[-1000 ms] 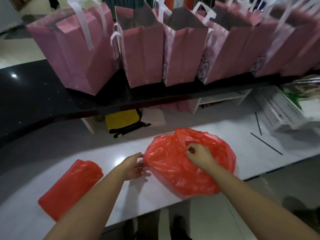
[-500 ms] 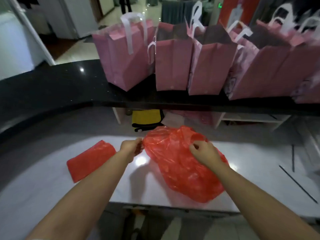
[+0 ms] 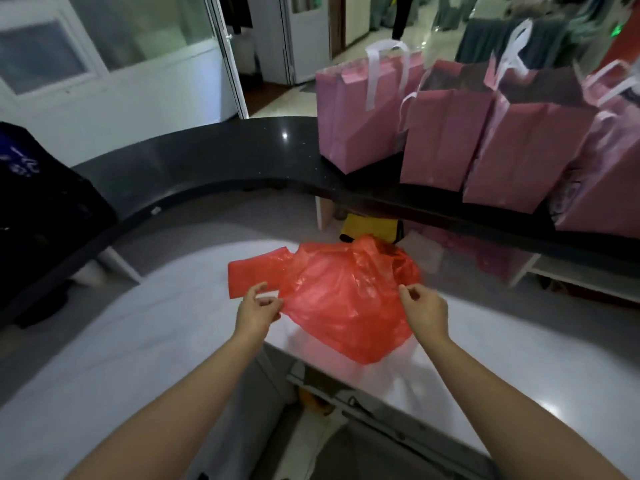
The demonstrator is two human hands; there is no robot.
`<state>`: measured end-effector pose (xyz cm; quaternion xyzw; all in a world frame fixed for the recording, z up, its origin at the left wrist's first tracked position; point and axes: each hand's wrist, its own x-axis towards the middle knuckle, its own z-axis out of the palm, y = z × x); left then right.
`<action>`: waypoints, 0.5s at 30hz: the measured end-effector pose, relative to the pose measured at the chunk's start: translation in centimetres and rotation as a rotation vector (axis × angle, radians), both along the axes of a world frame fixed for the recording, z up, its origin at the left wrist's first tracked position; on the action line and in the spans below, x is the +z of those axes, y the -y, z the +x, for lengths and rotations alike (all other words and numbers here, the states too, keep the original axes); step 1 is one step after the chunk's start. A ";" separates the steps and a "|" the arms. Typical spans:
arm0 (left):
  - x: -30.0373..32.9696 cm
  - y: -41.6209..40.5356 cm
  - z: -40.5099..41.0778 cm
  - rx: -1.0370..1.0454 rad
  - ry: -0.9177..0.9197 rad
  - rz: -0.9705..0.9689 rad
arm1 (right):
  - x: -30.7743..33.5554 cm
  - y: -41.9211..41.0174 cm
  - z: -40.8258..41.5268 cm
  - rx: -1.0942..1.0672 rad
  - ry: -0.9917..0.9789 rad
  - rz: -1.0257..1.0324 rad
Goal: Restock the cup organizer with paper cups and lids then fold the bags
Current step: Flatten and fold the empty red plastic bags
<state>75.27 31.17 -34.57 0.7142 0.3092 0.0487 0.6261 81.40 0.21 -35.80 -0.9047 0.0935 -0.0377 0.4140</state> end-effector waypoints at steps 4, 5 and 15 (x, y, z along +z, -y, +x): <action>-2.8 0.8 -3.1 -0.139 -0.179 -0.103 | -2.5 1.6 -2.8 -0.063 -0.109 0.031; -3.4 0.8 -3.6 -0.193 -0.219 -0.140 | -3.0 1.9 -3.4 -0.088 -0.129 0.047; -7.0 2.1 -4.5 -0.206 -0.383 -0.411 | -5.0 3.8 -11.3 -0.321 -0.254 0.195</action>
